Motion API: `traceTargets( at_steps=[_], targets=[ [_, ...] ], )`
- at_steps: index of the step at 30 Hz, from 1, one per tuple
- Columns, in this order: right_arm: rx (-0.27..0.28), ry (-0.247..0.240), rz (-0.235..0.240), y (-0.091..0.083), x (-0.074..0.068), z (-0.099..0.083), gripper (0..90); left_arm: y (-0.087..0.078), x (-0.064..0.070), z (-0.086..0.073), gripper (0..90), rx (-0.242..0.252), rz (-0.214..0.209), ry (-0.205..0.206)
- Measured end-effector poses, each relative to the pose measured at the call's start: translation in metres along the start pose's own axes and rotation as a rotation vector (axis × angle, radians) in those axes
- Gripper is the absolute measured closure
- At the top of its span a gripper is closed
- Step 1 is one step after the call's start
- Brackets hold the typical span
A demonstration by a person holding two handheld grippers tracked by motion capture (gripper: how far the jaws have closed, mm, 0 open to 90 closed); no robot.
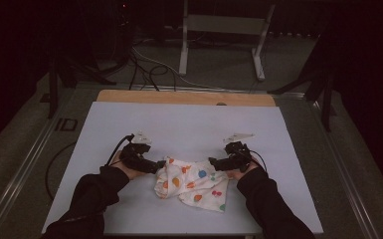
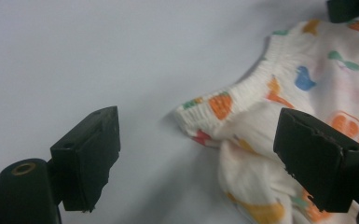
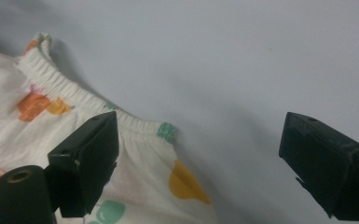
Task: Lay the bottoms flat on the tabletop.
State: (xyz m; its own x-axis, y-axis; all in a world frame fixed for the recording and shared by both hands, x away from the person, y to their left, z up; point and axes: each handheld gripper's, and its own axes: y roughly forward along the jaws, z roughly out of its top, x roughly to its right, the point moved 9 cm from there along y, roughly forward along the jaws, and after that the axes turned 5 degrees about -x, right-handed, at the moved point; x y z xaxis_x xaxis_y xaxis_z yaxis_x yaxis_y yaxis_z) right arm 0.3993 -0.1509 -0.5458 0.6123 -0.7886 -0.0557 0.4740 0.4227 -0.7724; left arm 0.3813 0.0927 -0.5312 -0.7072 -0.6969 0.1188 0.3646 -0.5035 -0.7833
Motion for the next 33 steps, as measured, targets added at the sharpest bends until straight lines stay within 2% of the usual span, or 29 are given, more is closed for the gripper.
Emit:
traceTargets(
  at_steps=[3,7,8,9,10,11,13,14,15,16,18,20,23,27,33],
  targets=[
    [0.001,0.004,0.005,0.001,-0.001,0.0,11.6,0.005,-0.002,0.001,12.6,-0.014,0.0,-0.005],
    [0.001,0.002,-0.003,0.005,-0.003,0.001,14.3,0.017,-0.001,0.002,13.1,-0.026,-0.026,-0.037],
    [0.004,0.006,-0.002,0.006,-0.004,0.001,16.8,0.019,0.0,0.002,13.3,-0.027,-0.037,-0.042],
    [0.001,0.01,0.027,0.007,-0.006,0.001,22.3,0.021,0.001,0.002,15.4,-0.029,-0.05,-0.044],
    [-0.011,0.028,0.048,0.009,-0.007,0.0,23.0,0.024,0.001,0.001,16.1,-0.035,-0.043,-0.042],
    [-0.015,0.035,0.059,0.011,-0.008,-0.001,24.1,0.027,0.002,0.0,17.0,-0.043,-0.057,-0.041],
    [-0.031,0.014,0.036,0.014,-0.008,-0.003,30.7,0.033,0.001,-0.003,20.1,-0.056,-0.062,-0.05],
    [-0.042,0.015,0.044,0.017,-0.009,-0.005,33.0,0.034,0.001,-0.003,25.4,-0.059,-0.071,-0.053],
    [-0.048,0.013,0.046,0.018,-0.009,-0.006,34.3,0.037,0.002,-0.005,27.1,-0.064,-0.083,-0.053],
    [-0.063,0.006,0.049,0.021,-0.009,-0.008,39.6,0.039,0.002,-0.006,30.0,-0.074,-0.086,-0.044],
    [-0.083,-0.006,0.05,0.024,-0.01,-0.01,41.4,0.044,0.002,-0.007,35.3,-0.085,-0.09,-0.024],
    [-0.1,-0.011,0.045,0.028,-0.01,-0.013,50.1,0.048,0.003,-0.008,40.8,-0.091,-0.092,-0.019],
    [-0.132,-0.017,0.048,0.031,-0.011,-0.017,62.3,0.053,0.003,-0.008,42.1,-0.095,-0.089,-0.017],
    [-0.155,-0.056,0.023,0.029,-0.009,-0.02,88.5,0.057,0.001,-0.007,44.0,-0.103,-0.084,-0.017],
    [-0.113,-0.044,-0.031,0.021,0.001,-0.016,89.7,0.06,0.001,-0.004,49.2,-0.107,-0.069,-0.003]
  ],
)
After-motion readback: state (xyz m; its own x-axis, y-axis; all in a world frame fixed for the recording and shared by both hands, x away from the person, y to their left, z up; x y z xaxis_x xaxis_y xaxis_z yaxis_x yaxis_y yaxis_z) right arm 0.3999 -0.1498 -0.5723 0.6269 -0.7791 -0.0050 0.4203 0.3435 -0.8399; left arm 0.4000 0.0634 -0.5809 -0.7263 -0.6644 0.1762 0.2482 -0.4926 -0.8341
